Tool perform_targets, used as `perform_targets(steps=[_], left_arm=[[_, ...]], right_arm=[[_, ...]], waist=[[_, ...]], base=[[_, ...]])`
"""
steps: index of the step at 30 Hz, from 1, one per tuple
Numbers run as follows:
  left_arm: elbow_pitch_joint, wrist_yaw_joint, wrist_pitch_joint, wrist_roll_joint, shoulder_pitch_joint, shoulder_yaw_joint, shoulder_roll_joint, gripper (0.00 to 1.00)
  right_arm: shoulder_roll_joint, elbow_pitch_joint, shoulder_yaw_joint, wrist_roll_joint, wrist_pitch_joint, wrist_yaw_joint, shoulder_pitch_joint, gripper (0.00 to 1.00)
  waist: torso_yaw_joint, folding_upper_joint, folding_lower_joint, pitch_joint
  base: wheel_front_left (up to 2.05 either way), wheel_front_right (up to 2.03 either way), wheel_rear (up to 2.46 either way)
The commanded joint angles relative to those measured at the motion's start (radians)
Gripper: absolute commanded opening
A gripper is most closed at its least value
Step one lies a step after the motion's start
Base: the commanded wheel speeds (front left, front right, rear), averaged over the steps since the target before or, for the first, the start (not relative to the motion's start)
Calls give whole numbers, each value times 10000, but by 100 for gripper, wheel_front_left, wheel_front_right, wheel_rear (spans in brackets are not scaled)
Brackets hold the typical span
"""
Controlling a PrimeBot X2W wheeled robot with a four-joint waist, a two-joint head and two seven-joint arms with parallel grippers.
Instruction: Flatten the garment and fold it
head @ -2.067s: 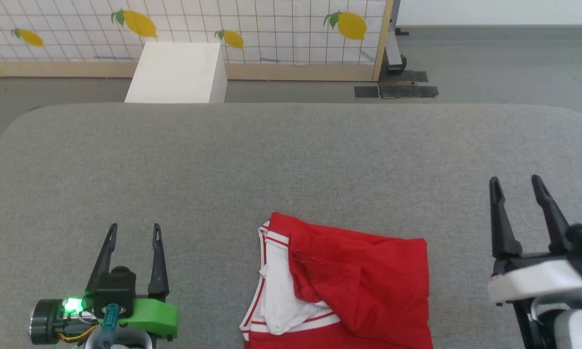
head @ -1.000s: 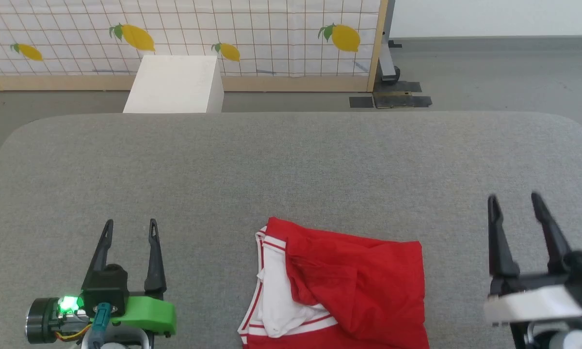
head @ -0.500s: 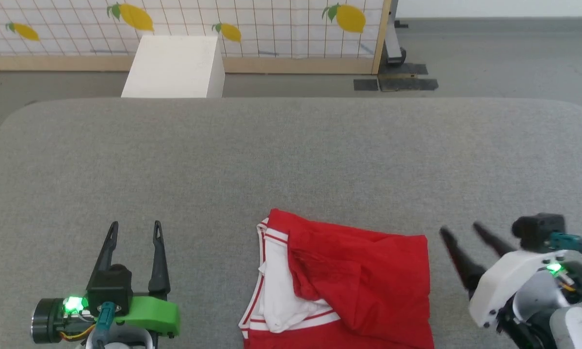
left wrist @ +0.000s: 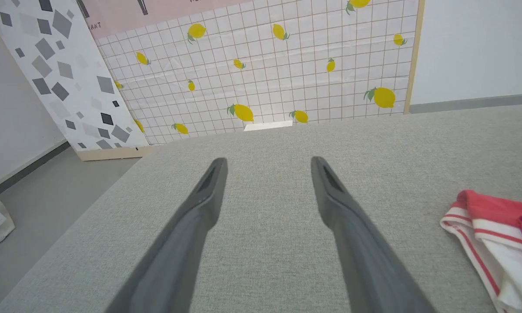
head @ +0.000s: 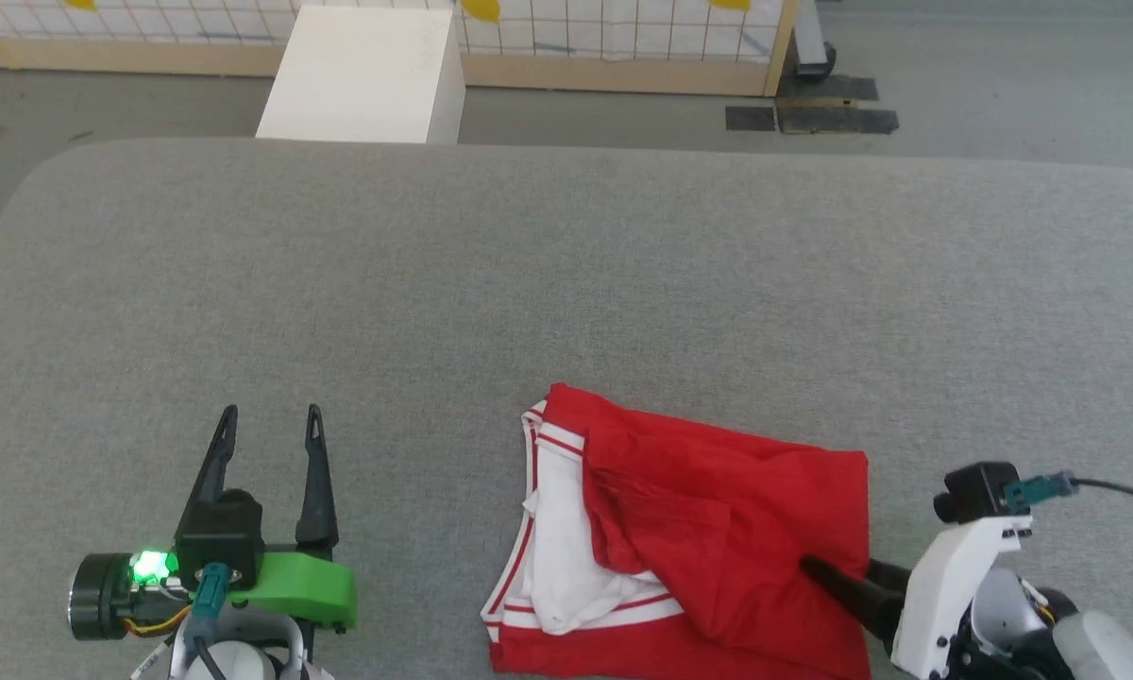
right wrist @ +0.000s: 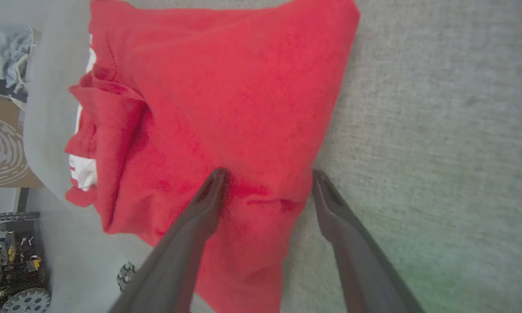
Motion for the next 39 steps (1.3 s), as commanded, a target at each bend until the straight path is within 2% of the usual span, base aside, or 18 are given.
perform_targets(steps=[1,11,12,13,20,26,33,39], left_arm=[[25,-50,-38,51,-195,1,-45,100],[105,-83,-38,50,-410,3,-119,100],[113,-82,-38,52,-411,4,-125,100],[121,-82,-38,55,-409,8,-129,100],[224,-86,-38,59,-354,33,-150,100],[281,-62,-38,52,-157,127,-108,100],[92,35,-38,78,93,246,-61,100],[-73,44,-38,106,-42,307,17,100]], right_arm=[[-33,226,113,88,-73,-13,-311,100],[-168,989,1533,878,-216,-13,-1038,100],[-223,1014,1625,883,-296,-13,-1082,34],[-265,1063,1719,918,-399,-13,-1124,0],[-651,1029,2316,1045,-921,-13,-1389,0],[-1146,473,2903,749,-1366,-13,-1793,0],[-2244,-374,3439,-142,-1173,-13,-2555,0],[-3407,-712,3401,-829,-762,-13,-3354,0]], waist=[[103,0,0,136],[279,0,0,466],[281,0,0,470],[280,0,0,469],[235,0,0,291],[-48,0,0,3],[-884,0,0,-12],[-1718,0,0,457]], base=[[0,0,0],[0,0,0],[0,0,0],[0,0,0],[0,0,0],[0,0,0],[0,0,0],[0,0,0]])
